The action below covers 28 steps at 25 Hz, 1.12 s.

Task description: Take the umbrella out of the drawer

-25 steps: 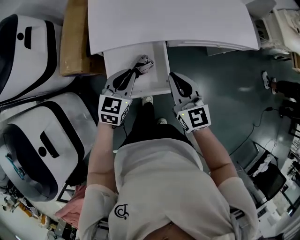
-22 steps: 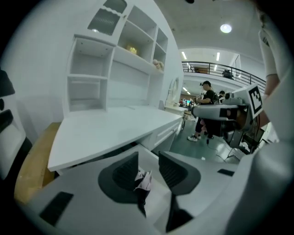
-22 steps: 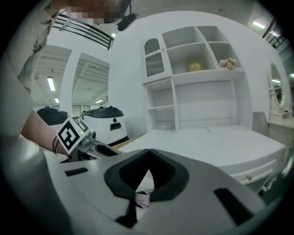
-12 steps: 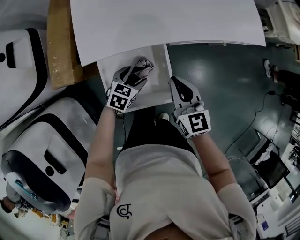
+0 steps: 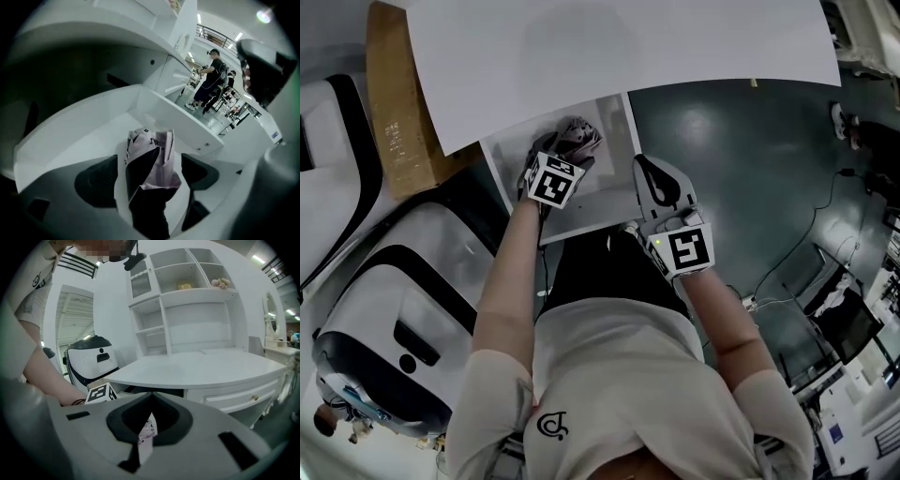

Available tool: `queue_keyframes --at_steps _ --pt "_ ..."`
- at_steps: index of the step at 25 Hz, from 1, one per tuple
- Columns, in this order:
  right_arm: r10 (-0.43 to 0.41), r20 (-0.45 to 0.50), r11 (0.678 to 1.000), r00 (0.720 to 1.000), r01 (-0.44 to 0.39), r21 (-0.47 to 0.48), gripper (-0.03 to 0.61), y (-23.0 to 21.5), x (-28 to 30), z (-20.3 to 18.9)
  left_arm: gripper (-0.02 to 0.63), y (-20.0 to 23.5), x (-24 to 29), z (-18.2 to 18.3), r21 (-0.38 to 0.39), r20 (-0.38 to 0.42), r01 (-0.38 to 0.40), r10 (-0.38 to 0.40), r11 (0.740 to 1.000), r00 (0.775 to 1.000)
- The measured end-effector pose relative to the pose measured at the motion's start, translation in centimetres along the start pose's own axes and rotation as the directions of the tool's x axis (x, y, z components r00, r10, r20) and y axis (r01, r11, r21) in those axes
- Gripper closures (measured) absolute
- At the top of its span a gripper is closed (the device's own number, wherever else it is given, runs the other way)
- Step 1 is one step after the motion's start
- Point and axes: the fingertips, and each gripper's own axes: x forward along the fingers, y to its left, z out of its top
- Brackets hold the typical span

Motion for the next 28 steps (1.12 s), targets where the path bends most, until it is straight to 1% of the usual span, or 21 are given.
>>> queue_keyframes --at_steps 3,8,9,11,12,14,16,18,21,24,28 --pt "-0.013 -0.020 1.000 1.000 0.014 0.014 0.572 -0.4 0.4 -0.6 0.190 0.4 1.5 -1.0 0.000 -0.045 -0.022 0.022 1.000 0.999" --pt "-0.022 -0.027 0.999 0.999 0.023 0.032 0.572 -0.8 0.9 -0.9 0.192 0.6 2.7 -1.6 0.009 -0.087 -0.036 0.037 0.999 0.996" --pt "-0.022 -0.030 0.999 0.999 0.023 0.034 0.572 -0.8 0.9 -1.1 0.192 0.7 3.0 -1.8 0.015 -0.097 -0.046 0.047 0.999 0.994" --pt "-0.024 -0.038 0.999 0.999 0.026 0.041 0.572 -0.9 0.9 -1.6 0.200 1.1 3.4 -2.0 0.042 -0.112 -0.090 0.094 0.995 0.989" --pt "-0.027 -0.043 0.999 0.999 0.029 0.046 0.572 -0.9 1.0 -1.8 0.219 1.4 3.4 -2.0 0.059 -0.116 -0.122 0.128 0.991 0.985" --pt "-0.034 -0.057 0.998 0.998 0.037 0.049 0.572 -0.9 0.9 -2.5 0.283 1.9 3.3 -2.1 0.078 -0.113 -0.185 0.193 0.980 0.975" --pt "-0.044 -0.072 0.998 0.996 0.048 0.048 0.572 -0.9 0.8 -2.9 0.322 2.1 3.2 -2.0 0.070 -0.102 -0.219 0.226 0.973 0.969" --pt "-0.046 -0.074 0.998 0.996 0.049 0.045 0.572 -0.9 0.7 -2.7 0.341 2.1 3.1 -1.9 0.063 -0.095 -0.227 0.232 0.972 0.968" --pt "-0.048 -0.082 0.997 0.996 0.052 0.057 0.572 -1.1 0.5 -3.0 0.357 2.1 2.9 -1.8 0.050 -0.090 -0.214 0.218 0.975 0.972" --pt "-0.046 -0.097 0.996 0.994 0.053 0.070 0.572 -1.2 0.2 -3.4 0.362 2.2 2.2 -1.7 0.033 -0.087 -0.207 0.209 0.978 0.974" --pt "-0.030 -0.086 0.997 0.996 0.036 0.067 0.572 -1.2 -0.4 -2.9 0.368 2.5 0.6 -1.0 0.009 -0.065 -0.217 0.217 0.976 0.974"
